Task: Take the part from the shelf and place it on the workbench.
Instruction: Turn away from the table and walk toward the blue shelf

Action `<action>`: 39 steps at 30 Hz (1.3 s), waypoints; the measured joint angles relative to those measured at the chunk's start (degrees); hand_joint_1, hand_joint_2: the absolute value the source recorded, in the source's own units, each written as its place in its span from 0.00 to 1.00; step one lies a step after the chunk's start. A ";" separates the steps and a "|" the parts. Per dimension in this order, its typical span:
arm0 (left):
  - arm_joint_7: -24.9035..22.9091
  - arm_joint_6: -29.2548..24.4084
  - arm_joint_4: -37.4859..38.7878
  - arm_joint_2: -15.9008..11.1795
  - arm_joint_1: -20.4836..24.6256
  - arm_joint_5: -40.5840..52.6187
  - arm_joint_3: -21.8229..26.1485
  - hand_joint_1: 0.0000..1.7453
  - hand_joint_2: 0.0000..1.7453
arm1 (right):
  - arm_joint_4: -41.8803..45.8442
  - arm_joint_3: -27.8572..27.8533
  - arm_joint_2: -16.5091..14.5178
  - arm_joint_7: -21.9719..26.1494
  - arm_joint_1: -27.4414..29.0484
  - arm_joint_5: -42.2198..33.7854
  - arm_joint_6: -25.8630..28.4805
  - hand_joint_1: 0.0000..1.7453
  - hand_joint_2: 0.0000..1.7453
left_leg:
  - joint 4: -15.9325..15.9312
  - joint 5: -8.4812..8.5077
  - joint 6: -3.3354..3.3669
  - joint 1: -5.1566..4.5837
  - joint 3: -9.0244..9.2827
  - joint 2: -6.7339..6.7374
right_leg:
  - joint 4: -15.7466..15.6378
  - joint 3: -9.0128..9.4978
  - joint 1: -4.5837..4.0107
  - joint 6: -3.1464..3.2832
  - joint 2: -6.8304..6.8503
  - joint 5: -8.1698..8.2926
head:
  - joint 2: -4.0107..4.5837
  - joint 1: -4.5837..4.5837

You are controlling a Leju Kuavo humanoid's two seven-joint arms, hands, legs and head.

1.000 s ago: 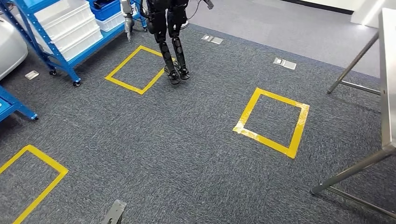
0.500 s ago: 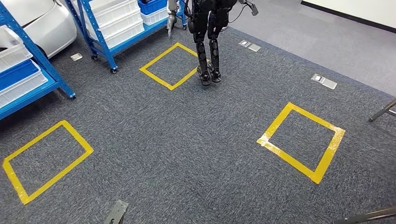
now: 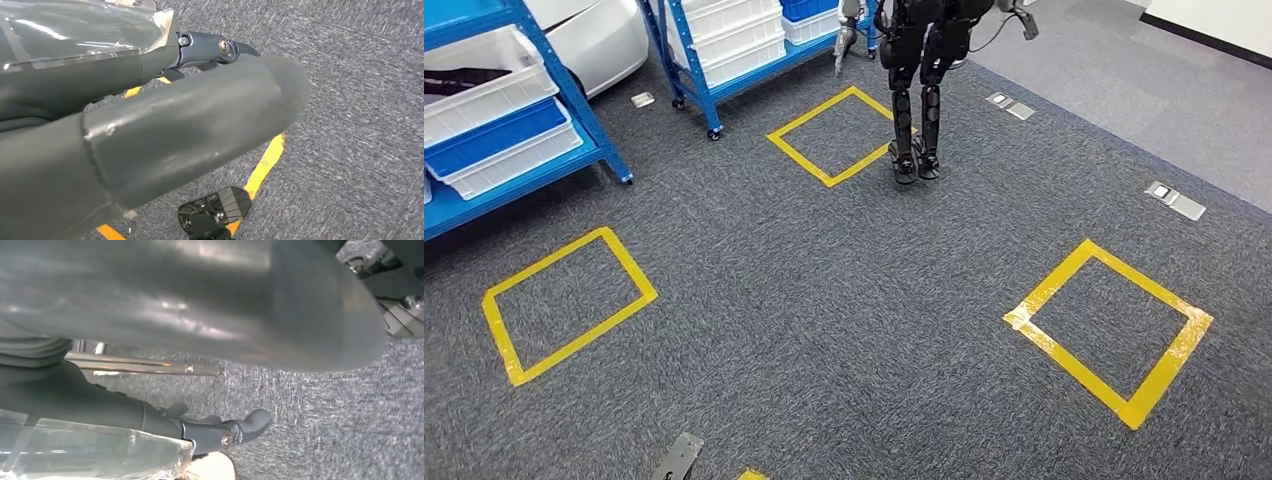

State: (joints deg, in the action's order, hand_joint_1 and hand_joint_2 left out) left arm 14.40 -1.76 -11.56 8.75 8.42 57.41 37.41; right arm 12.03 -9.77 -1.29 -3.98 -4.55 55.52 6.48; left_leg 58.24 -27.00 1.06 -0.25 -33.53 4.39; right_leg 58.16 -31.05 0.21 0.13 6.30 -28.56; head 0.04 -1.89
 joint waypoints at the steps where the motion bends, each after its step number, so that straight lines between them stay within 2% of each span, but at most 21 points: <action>1: -0.09 0.18 0.00 0.03 0.03 0.17 -0.21 0.00 0.00 | 0.00 0.00 -0.15 -0.03 -0.04 0.22 -0.19 0.00 0.00 | -0.11 0.11 0.23 -0.12 -0.06 -0.84 | -0.12 0.21 -0.05 -0.26 0.67 -0.07 | 0.00 0.04; 2: -0.13 0.33 0.01 0.11 0.02 0.34 -0.41 0.00 0.00 | 0.01 0.00 -0.26 -0.05 -0.09 0.41 -0.31 0.00 0.00 | -0.44 0.37 0.54 0.03 0.11 -1.58 | -0.05 0.26 -0.02 -0.54 0.79 -0.21 | 0.00 0.05; 4: -0.29 0.51 0.01 0.27 0.11 0.53 -0.67 0.00 0.00 | -0.01 0.00 -0.48 -0.09 -0.14 0.68 -0.44 0.00 0.00 | -1.24 1.02 1.22 0.40 0.54 -2.98 | 1.80 -0.25 0.11 -0.88 -1.49 -1.36 | 0.00 0.16; 6: -0.44 0.54 0.00 0.47 0.37 0.67 -0.75 0.00 0.00 | -0.13 0.00 -0.56 -0.22 -0.05 0.86 -0.64 0.00 0.00 | -1.57 1.40 1.66 0.62 0.67 -4.43 | 8.09 -3.07 0.37 -0.66 -4.83 -4.28 | 0.00 0.39; 8: -0.50 0.56 0.01 0.61 0.39 0.78 -0.77 0.00 0.00 | -0.27 0.00 -0.53 -0.36 0.12 1.03 -0.84 0.00 0.00 | -1.54 1.48 1.78 0.64 0.58 -6.15 | 14.84 -6.49 0.52 -0.70 -5.83 -6.65 | 0.00 0.49; 9: -0.59 0.53 0.02 0.66 0.31 0.81 -0.77 0.00 0.00 | -0.32 0.00 -0.47 -0.41 0.19 1.15 -0.90 0.00 0.00 | -1.51 1.49 1.76 0.65 0.58 -7.03 | 15.82 -7.12 0.60 -1.06 -5.94 -6.61 | 0.00 0.49; 10: -0.76 0.45 0.02 0.69 0.25 0.84 -0.76 0.00 0.00 | -0.33 0.00 -0.42 -0.45 0.21 1.29 -0.92 0.00 0.00 | -1.46 1.48 1.70 0.69 0.61 -7.85 | 14.52 -6.65 0.70 -1.59 -6.07 -5.65 | 0.00 0.49; 13: -1.56 0.20 0.02 0.81 0.22 1.17 -0.77 0.00 0.00 | -0.39 0.00 -0.34 -0.67 -0.01 2.02 -1.16 0.00 0.00 | -0.85 1.18 0.95 0.71 0.52 -10.11 | 3.80 -2.10 1.33 -2.89 -8.43 -0.98 | 0.00 0.55; 15: -1.76 0.25 0.02 0.90 0.18 1.36 -0.78 0.00 0.00 | -0.45 0.00 -0.38 -0.76 -0.24 2.57 -1.37 0.00 0.00 | -0.50 0.96 0.19 0.59 0.20 -11.19 | 0.43 -0.61 1.28 -2.40 -9.50 0.20 | 0.00 0.58; 17: -1.78 0.28 0.02 0.97 0.01 1.38 -0.78 0.00 0.00 | -0.46 0.00 -0.49 -0.86 -0.54 2.88 -1.42 0.00 0.00 | -0.53 1.04 -0.37 0.76 -0.10 -11.77 | 0.37 -0.36 1.19 -1.48 -8.52 0.43 | 0.00 0.56; 19: -1.78 0.33 0.02 1.04 -0.18 1.38 -0.78 0.00 0.00 | -0.46 0.00 -0.63 -0.94 -0.71 3.07 -1.48 0.00 0.00 | 1.09 0.01 -0.87 0.89 -0.95 -9.70 | 0.22 -0.20 1.38 -0.69 -7.48 0.65 | 0.00 0.39; 21: -1.78 0.44 0.02 1.17 -0.24 1.52 -0.84 0.00 0.00 | -0.47 0.00 -0.79 -0.99 -0.65 3.28 -1.52 0.00 0.00 | 6.88 -3.22 -1.31 0.87 -3.71 -6.27 | 0.13 -0.11 1.26 -0.01 -6.22 0.57 | 0.00 0.08; 23: -2.05 0.47 0.02 1.32 -0.26 1.78 -1.02 0.00 0.00 | -0.49 0.00 -0.87 -1.10 -0.47 3.48 -1.51 0.00 0.00 | 14.19 -6.21 -1.63 0.97 -7.49 -4.89 | 0.14 -0.07 1.00 0.38 -4.65 0.37 | 0.00 -0.05; 24: -2.33 0.38 0.02 1.38 -0.28 1.86 -1.10 0.00 0.00 | -0.50 0.00 -0.87 -1.15 -0.42 3.51 -1.50 0.00 0.00 | 16.01 -6.41 -1.68 1.00 -8.53 -4.66 | 0.14 -0.04 0.92 0.50 -3.84 0.27 | 0.00 -0.07; 26: -2.85 0.13 0.02 1.41 -0.30 1.91 -1.15 0.00 0.00 | -0.51 0.00 -0.89 -1.14 -0.51 3.49 -1.48 0.00 0.00 | 12.85 -3.75 -1.49 1.00 -7.04 -4.15 | 0.14 0.16 0.85 0.58 -2.53 0.08 | 0.00 -0.08; 28: -2.98 0.01 0.02 1.40 -0.18 1.93 -1.16 0.00 0.00 | -0.51 0.00 -0.97 -1.03 -0.60 3.52 -1.48 0.00 0.00 | 5.03 -0.42 -0.81 0.62 -2.82 -1.62 | 0.19 0.54 0.55 0.35 -1.43 -0.26 | 0.00 -0.09; 30: -3.05 -0.03 0.02 1.47 0.05 1.99 -1.19 0.00 0.00 | -0.51 0.00 -1.02 -0.93 -0.60 3.62 -1.48 0.00 0.00 | 0.67 0.68 -0.17 0.09 -0.61 0.11 | 0.19 0.84 0.13 -0.16 -0.33 -0.66 | 0.00 -0.01; 33: -3.71 -0.08 0.02 1.70 0.14 2.19 -1.24 0.00 0.00 | -0.51 0.00 -1.01 -0.91 -0.81 3.77 -1.48 0.00 0.00 | -0.07 0.86 0.58 -0.07 -0.50 -1.85 | 0.11 1.25 -0.10 -0.99 0.71 -1.14 | 0.00 0.02; 35: -3.95 0.04 0.02 1.91 0.28 2.50 -1.38 0.00 0.00 | -0.52 0.00 -0.97 -0.83 -0.84 3.90 -1.50 0.00 0.00 | -0.78 1.39 1.32 0.30 -0.10 -3.25 | 2.87 0.30 0.03 -1.16 -1.87 -2.78 | 0.00 0.17; 37: -3.98 0.29 0.02 2.17 0.51 2.75 -1.62 0.00 0.00 | -0.55 -0.01 -0.90 -0.77 -0.68 3.99 -1.53 0.00 0.00 | -0.97 1.61 1.69 0.51 -0.06 -4.77 | 9.91 -3.04 0.38 -0.86 -5.00 -5.89 | 0.00 0.45; 39: -3.99 0.49 0.02 2.38 0.49 2.86 -1.85 0.00 0.00 | -0.62 -0.01 -0.83 -0.78 -0.47 4.01 -1.54 0.00 0.00 | -0.93 1.62 1.71 0.51 -0.06 -6.58 | 15.66 -6.24 0.53 -1.14 -5.84 -7.59 | 0.00 0.55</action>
State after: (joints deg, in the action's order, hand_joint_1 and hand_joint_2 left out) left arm 10.41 -1.27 -11.54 11.13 8.91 60.27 35.56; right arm 11.41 -9.78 -2.12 -4.76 -5.02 59.53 4.94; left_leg 57.31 -25.38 2.78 0.27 -33.60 -2.19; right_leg 73.82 -37.29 0.74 -1.00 0.46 -36.14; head 0.04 -1.34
